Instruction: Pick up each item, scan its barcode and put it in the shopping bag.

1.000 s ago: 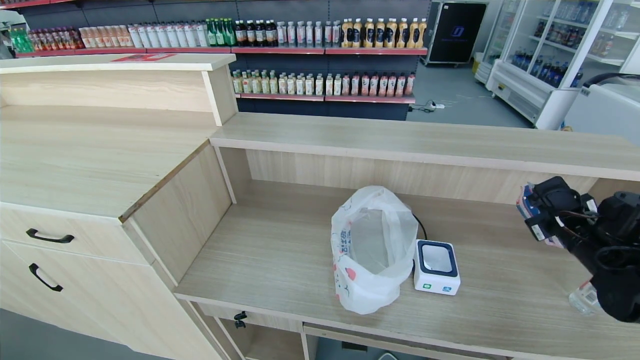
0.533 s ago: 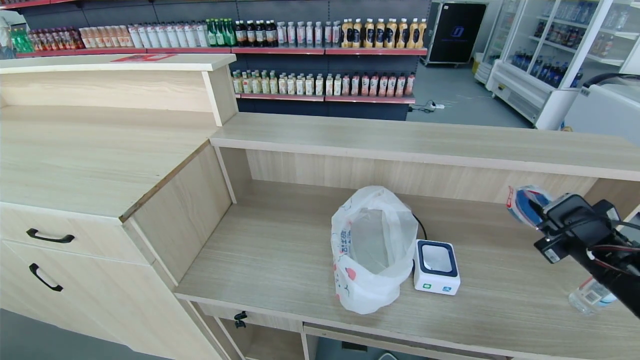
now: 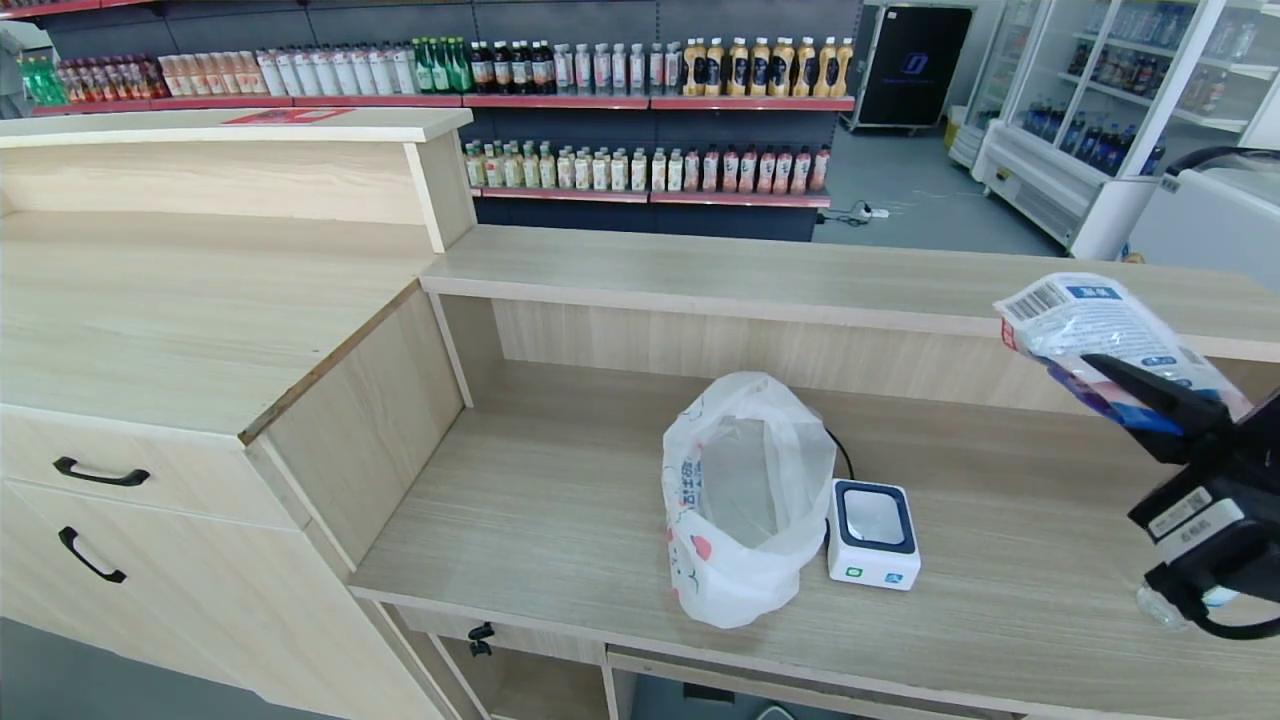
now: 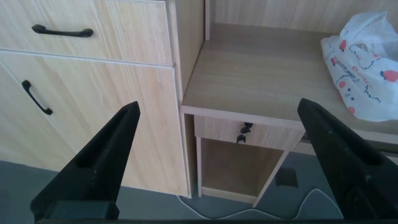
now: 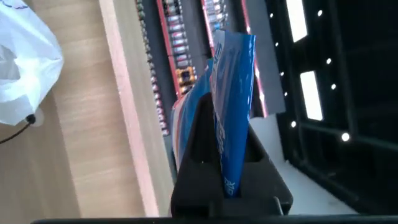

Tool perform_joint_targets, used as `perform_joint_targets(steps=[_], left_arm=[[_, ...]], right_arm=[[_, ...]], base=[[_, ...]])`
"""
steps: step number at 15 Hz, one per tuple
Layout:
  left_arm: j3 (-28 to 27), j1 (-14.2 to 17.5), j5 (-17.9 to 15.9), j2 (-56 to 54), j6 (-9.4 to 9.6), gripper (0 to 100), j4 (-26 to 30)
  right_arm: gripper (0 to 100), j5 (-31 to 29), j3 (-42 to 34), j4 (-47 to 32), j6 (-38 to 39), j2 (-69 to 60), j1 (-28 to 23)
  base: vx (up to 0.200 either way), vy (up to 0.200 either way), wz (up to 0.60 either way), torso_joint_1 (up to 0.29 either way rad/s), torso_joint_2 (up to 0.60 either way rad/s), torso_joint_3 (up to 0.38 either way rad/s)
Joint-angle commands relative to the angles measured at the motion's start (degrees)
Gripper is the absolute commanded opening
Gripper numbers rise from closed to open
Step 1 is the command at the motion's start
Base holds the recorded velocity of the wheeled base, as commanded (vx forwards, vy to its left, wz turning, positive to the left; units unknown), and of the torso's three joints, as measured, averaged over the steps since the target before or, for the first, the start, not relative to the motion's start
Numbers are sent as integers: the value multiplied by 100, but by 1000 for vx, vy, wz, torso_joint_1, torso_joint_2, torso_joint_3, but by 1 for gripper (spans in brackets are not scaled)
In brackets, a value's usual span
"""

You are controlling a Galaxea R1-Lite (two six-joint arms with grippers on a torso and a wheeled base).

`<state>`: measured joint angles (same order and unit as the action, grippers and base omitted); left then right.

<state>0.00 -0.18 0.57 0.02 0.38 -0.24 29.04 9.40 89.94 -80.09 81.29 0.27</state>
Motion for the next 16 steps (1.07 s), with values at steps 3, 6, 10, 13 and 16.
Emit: perform_joint_targets(steps=[3, 6, 10, 13, 16], left_arm=[[0, 1, 4, -2, 6, 100, -2], [0, 1, 4, -2, -3, 100, -2], [0, 1, 4, -2, 6, 100, -2], [0, 1, 4, -2, -3, 100, -2], [0, 1, 4, -2, -3, 100, -2]], right_arm=[[0, 436, 255, 6, -191, -342, 202], [0, 542, 1134, 6, -68, 63, 562], [0, 1825, 2242, 6, 90, 669, 1415], [0, 3090, 2321, 6, -622, 669, 1335], [0, 3380, 2365, 6, -1571, 529, 1002]], base=[[0, 0, 0, 0, 0, 0], [0, 0, 0, 0, 0, 0], [0, 0, 0, 0, 0, 0], [0, 0, 0, 0, 0, 0], [0, 0, 0, 0, 0, 0]])
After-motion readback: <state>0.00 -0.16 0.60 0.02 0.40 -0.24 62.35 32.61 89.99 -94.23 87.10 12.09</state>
